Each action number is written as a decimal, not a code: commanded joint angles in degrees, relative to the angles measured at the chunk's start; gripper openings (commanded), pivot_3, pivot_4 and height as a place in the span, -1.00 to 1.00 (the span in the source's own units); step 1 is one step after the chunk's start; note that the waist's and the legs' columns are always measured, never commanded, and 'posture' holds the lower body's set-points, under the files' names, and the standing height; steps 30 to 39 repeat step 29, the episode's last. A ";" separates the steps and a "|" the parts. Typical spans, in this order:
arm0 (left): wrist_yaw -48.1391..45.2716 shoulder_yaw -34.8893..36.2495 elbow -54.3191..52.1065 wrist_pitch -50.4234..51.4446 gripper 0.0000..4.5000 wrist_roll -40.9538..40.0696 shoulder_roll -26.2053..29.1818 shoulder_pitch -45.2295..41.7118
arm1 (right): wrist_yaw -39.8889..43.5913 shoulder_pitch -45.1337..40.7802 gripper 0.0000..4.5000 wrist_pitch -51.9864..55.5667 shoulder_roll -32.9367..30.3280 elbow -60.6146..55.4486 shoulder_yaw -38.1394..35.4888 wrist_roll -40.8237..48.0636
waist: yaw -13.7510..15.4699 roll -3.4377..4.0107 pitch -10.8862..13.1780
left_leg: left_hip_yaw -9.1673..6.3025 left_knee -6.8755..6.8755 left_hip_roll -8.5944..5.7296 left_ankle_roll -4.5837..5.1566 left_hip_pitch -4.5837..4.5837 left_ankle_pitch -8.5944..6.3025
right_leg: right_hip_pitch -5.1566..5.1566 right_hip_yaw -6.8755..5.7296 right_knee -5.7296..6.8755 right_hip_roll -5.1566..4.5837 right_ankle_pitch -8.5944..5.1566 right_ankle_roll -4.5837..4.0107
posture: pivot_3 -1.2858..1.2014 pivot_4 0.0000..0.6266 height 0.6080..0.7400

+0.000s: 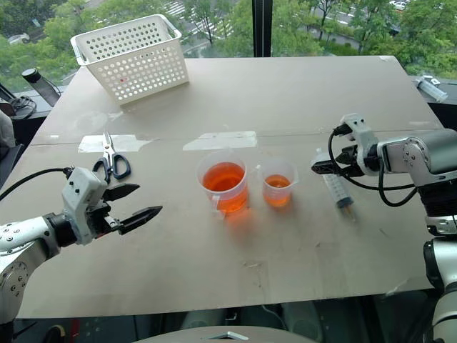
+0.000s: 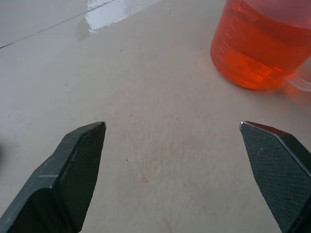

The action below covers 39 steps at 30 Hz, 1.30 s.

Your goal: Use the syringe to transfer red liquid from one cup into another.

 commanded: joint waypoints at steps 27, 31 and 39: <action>-1.88 -9.44 -3.83 -22.37 1.00 7.68 -9.44 23.28 | 23.72 59.72 0.99 -73.37 14.65 -5.91 -24.22 -16.91 | 0.48 0.38 -0.39 | 0.02 -0.14 0.01 0.38 1.25 -0.25 | 1.26 0.01 -0.26 -0.03 -0.05 -0.09 | 0.03 -0.52 1.00; -1.74 -9.83 -4.48 -22.45 1.00 7.25 -9.67 23.67 | 23.66 59.62 0.99 -73.87 15.06 -6.11 -23.95 -16.40 | 0.51 0.38 -0.39 | 0.02 -0.14 0.01 0.39 1.22 -0.26 | 1.26 0.01 -0.30 -0.03 -0.05 -0.08 | 0.03 -0.52 1.00; -1.74 -9.83 -4.48 -22.45 1.00 7.25 -9.67 23.67 | 23.66 59.62 0.99 -73.87 15.06 -6.11 -23.95 -16.40 | 0.51 0.38 -0.39 | 0.02 -0.14 0.01 0.39 1.22 -0.26 | 1.26 0.01 -0.30 -0.03 -0.05 -0.08 | 0.03 -0.52 1.00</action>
